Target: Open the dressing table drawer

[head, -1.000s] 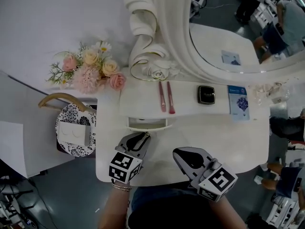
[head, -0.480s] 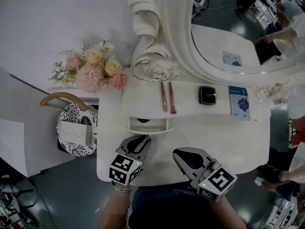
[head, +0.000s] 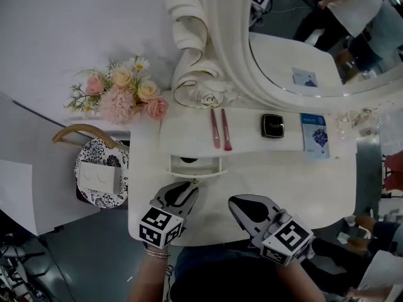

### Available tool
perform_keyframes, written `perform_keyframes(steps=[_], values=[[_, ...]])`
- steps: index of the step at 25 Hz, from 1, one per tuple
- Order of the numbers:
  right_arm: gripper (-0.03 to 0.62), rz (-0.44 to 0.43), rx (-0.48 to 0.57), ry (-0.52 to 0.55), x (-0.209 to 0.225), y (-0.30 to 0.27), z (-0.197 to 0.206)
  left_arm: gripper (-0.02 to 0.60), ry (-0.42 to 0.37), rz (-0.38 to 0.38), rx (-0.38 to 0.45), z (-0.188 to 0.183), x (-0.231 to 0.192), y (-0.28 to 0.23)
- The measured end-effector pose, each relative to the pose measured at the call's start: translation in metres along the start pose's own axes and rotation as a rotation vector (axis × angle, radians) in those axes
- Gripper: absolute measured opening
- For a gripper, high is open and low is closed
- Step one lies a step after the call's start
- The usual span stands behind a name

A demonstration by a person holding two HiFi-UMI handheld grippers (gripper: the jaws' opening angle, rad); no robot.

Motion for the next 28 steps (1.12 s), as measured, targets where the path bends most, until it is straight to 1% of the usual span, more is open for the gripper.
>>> perform_keyframes(steps=[4,10,16,20,23,28], values=[[0.018,0.006,0.002,0.001,0.0,0.0,-0.002,0.101,-0.039,-0.005,0.015,-0.007,0.005,0.015],[0.018,0.009,0.016,0.002,-0.002,-0.002,-0.004,0.101,-0.085,0.002,0.063,-0.024,0.014,0.036],[0.018,0.024,0.041,-0.012,-0.004,0.0,-0.009,0.094,-0.109,0.014,0.115,-0.041,0.018,0.047],[0.018,0.039,0.064,-0.008,-0.004,0.002,-0.014,0.084,-0.135,0.022,0.129,-0.047,0.021,0.05],[0.018,0.043,0.082,0.002,-0.004,0.008,-0.017,0.075,-0.168,0.022,0.125,-0.05,0.027,0.05],[0.018,0.043,0.093,0.014,0.006,0.023,-0.02,0.06,-0.19,0.012,0.141,-0.06,0.041,0.051]])
Point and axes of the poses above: the fingertips, and each gripper's own axes: y backward along the fingers, x to its right, z out of its underside, the point moved 6 cm from there along y, backward along the fingers, and after that the axes turned 7 degrees about -x, right-handed, at the moved point
